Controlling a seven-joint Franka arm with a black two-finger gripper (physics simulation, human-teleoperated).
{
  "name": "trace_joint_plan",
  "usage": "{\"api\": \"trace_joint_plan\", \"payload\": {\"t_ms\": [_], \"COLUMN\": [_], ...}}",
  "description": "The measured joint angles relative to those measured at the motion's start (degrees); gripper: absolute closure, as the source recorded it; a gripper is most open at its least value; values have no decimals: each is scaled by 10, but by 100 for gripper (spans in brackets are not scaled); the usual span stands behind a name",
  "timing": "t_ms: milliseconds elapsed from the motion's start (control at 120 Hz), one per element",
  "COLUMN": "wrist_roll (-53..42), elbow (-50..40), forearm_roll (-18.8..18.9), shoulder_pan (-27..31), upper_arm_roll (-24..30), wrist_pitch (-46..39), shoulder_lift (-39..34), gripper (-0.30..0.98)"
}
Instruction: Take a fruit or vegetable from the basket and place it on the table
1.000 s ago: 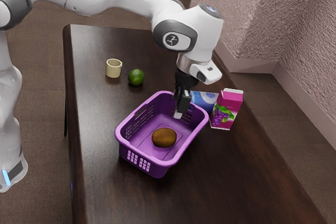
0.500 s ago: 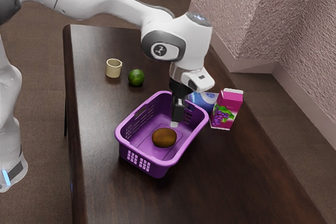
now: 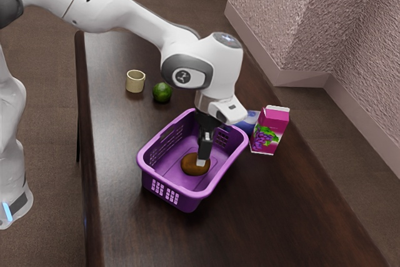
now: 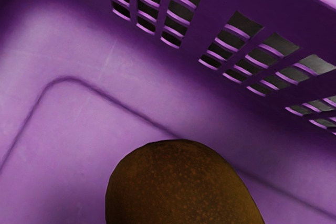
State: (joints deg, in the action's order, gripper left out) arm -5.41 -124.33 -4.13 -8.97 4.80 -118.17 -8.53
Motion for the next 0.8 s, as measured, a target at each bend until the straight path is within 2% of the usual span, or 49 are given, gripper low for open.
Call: {"api": "trace_joint_plan", "payload": {"t_ms": [800], "wrist_roll": [-3], "elbow": [-38], "forearm_roll": [-20], "shoulder_pan": [0], "upper_arm_roll": [4], "wrist_pitch": [-47], "shoulder_lift": [8], "gripper": [0]}}
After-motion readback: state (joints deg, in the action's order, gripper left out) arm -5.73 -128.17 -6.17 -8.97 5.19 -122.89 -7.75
